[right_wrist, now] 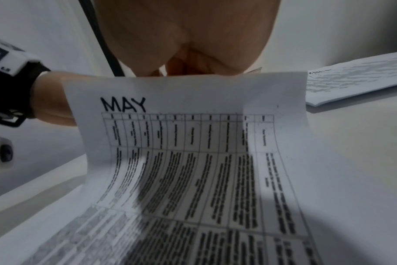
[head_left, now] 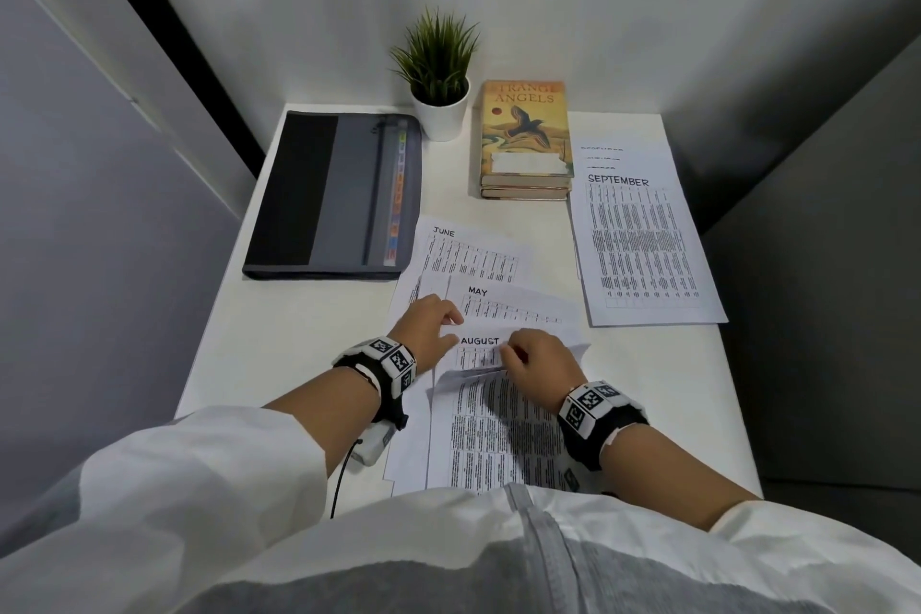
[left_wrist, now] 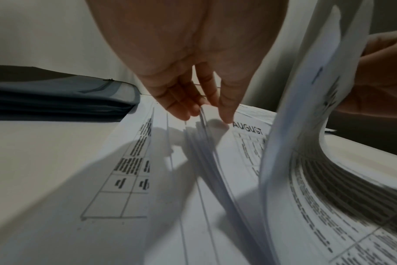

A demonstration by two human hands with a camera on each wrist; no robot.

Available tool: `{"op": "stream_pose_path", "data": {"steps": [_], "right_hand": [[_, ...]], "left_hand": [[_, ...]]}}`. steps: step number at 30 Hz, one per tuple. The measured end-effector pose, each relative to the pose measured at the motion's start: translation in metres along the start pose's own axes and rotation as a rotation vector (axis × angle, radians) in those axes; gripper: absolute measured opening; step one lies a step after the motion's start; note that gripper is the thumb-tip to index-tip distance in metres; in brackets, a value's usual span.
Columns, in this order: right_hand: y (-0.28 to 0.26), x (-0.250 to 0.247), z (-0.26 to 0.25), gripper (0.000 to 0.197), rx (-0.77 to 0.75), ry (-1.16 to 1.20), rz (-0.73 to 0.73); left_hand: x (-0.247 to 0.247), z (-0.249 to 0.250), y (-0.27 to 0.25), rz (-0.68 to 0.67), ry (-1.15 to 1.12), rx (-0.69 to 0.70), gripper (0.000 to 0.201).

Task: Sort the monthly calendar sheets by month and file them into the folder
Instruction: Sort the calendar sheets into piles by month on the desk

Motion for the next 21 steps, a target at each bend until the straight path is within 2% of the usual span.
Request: {"op": "stream_pose_path", "data": {"steps": [2,3,5,7,10,15,18,21], "right_hand": [[0.003,0.0,0.004,0.013,0.085,0.054,-0.066],[0.003,-0.001,0.004,0.011,0.108,0.067,-0.077],[0.006,-0.003,0.006,0.03,0.123,0.057,-0.076],[0.008,-0.004,0.002,0.04,0.103,0.018,-0.075],[0.007,0.002,-0.005,0.038,0.042,-0.105,-0.098],[0.004,0.003,-0.004,0.028,0.051,-0.12,-0.067],[0.001,-0.001,-0.008,0.016,-0.009,-0.203,-0.001],[0.0,-0.003,-0.013,0.013,-0.041,-0.261,0.006]], "left_hand": [[-0.002,0.001,0.001,0.007,-0.003,-0.003,0.009],[-0.003,0.002,0.001,0.01,-0.01,-0.004,0.006],[-0.005,0.003,0.0,0.015,-0.035,-0.005,0.007],[-0.006,0.003,0.0,0.006,-0.061,-0.003,0.01],[-0.006,0.003,-0.001,-0.013,-0.112,0.014,0.013],[-0.004,0.004,-0.004,-0.002,-0.197,0.029,0.014],[-0.003,-0.002,-0.003,0.046,-0.252,-0.059,0.003],[0.0,-0.013,-0.002,0.077,-0.336,-0.189,0.019]]}}
Point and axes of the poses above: each hand's wrist, its own y-axis towards the middle knuckle, its own x-axis out of the palm, z = x × y, the point moved 7 cm from there along y, towards the middle knuckle, and after that the axes turned 10 degrees about x, right-handed, at the moved point
